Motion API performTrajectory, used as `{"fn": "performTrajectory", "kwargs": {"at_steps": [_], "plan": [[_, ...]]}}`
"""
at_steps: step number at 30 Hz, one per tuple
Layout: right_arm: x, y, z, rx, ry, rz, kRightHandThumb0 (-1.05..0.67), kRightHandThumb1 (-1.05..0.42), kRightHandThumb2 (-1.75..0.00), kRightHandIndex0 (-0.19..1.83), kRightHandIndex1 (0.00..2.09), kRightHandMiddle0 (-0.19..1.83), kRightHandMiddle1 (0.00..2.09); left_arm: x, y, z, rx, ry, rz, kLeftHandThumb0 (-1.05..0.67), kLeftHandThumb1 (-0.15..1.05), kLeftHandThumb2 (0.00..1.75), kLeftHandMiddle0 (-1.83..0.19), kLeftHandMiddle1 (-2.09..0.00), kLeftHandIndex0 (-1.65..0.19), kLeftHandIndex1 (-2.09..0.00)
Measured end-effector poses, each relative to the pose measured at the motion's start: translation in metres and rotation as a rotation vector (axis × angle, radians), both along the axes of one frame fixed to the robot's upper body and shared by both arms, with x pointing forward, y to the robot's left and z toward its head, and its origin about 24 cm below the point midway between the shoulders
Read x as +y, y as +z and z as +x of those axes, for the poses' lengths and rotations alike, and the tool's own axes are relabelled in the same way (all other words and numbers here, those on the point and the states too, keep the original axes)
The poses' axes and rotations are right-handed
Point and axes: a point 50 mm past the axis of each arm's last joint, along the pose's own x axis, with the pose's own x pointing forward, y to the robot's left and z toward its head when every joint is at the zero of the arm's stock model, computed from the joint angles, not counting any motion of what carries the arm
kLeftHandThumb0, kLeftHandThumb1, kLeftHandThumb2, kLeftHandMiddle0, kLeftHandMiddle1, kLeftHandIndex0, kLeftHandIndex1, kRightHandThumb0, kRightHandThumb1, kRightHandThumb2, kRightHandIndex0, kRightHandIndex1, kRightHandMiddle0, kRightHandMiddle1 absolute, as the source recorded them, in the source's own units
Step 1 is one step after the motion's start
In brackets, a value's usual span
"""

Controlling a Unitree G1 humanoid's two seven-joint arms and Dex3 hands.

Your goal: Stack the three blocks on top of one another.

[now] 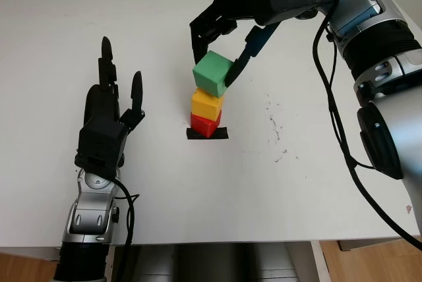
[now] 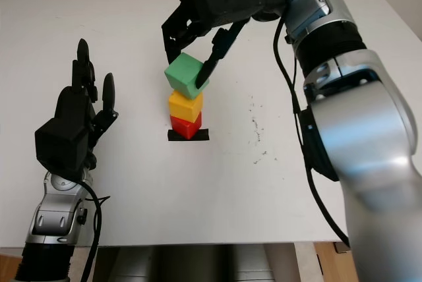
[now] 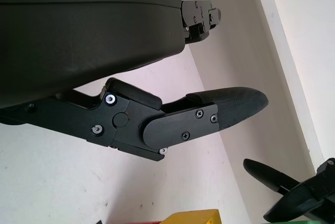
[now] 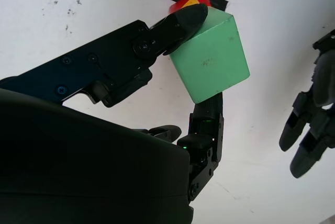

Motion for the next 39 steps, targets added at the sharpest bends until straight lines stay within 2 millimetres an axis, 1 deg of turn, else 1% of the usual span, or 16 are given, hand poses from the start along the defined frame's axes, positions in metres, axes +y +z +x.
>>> {"fn": "performTrajectory", "kwargs": {"at_steps": [3, 7, 11, 17, 23, 28, 39], "plan": [[0.000, 0.000, 0.000, 0.008, -0.004, 0.004, -0.46, -0.90, -0.05, 0.41, 0.01, 0.49, 1.56, 0.000, 0.001, 0.000, -0.009, 0.005, 0.005, -0.76, 1.05, 0.66, 0.10, -0.06, 0.05, -0.10], [0.002, 0.000, 0.000, 0.008, 0.002, 0.015, -0.48, -0.90, -0.05, 0.41, 0.01, 0.47, 1.56, 0.000, 0.001, 0.000, -0.009, 0.006, 0.008, -0.74, 1.05, 0.67, 0.11, -0.05, 0.10, -0.07], [0.006, -0.001, 0.000, 0.008, 0.013, 0.025, -0.49, -0.91, -0.06, 0.41, 0.01, 0.45, 1.56, 0.000, 0.000, 0.000, -0.002, -0.001, 0.006, -0.75, 1.05, 0.68, 0.11, -0.05, 0.10, -0.06], [0.009, -0.005, 0.000, -0.057, 0.026, 0.016, -0.55, -0.92, -0.06, 0.44, 0.03, 0.46, 1.54, 0.000, 0.000, 0.000, 0.005, -0.014, -0.007, -0.77, 1.05, 0.67, 0.14, -0.05, 0.13, -0.05], [0.009, -0.013, 0.002, -0.051, 0.008, -0.006, -0.51, -0.92, -0.06, 0.41, 0.01, 0.45, 1.53, 0.001, -0.001, 0.000, 0.016, -0.021, -0.006, -0.77, 1.05, 0.67, 0.15, -0.05, 0.15, -0.04], [0.010, -0.014, 0.003, -0.050, 0.003, -0.013, -0.49, -0.92, -0.05, 0.40, 0.01, 0.45, 1.54, 0.001, 0.000, 0.000, 0.012, -0.026, -0.012, -0.75, 1.05, 0.66, 0.14, -0.05, 0.14, -0.05], [0.009, -0.018, 0.004, -0.061, -0.010, -0.025, -0.50, -0.92, -0.06, 0.41, 0.02, 0.46, 1.53, 0.002, -0.002, -0.001, 0.022, -0.028, -0.013, -0.77, 1.05, 0.66, 0.16, -0.05, 0.15, -0.05]]}}
